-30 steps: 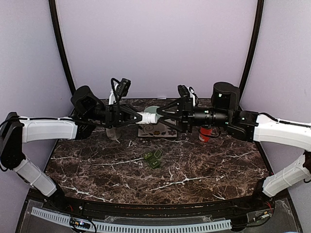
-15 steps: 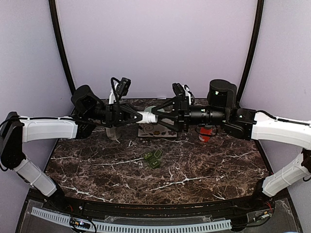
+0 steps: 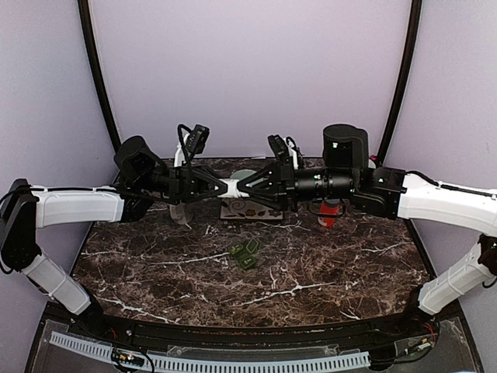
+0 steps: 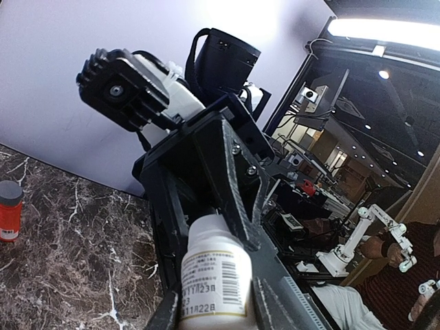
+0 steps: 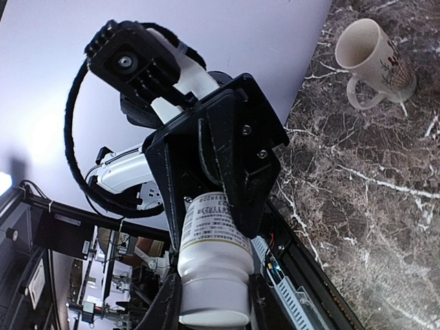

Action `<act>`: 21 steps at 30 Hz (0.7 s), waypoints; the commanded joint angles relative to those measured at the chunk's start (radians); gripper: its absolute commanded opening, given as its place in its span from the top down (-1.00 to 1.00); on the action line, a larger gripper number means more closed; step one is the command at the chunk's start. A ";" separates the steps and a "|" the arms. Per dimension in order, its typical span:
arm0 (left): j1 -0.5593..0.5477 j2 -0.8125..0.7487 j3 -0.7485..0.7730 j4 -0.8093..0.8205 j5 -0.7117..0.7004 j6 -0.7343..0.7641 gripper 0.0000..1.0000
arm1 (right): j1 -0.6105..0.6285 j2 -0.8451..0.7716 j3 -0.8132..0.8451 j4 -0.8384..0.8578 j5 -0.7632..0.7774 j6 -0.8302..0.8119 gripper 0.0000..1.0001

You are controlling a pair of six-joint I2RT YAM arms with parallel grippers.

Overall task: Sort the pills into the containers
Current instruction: Unscrew the lid of the pill bottle.

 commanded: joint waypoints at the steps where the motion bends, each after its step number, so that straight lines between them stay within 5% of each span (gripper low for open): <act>1: 0.009 -0.014 0.019 0.008 0.005 0.011 1.00 | 0.008 -0.004 0.053 -0.035 0.033 -0.074 0.67; 8: 0.009 -0.019 0.009 0.031 0.001 -0.010 1.00 | 0.011 0.009 0.148 -0.200 0.073 -0.307 0.85; 21: 0.009 -0.023 0.004 0.124 0.019 -0.118 1.00 | 0.025 0.000 0.162 -0.333 0.169 -1.020 0.83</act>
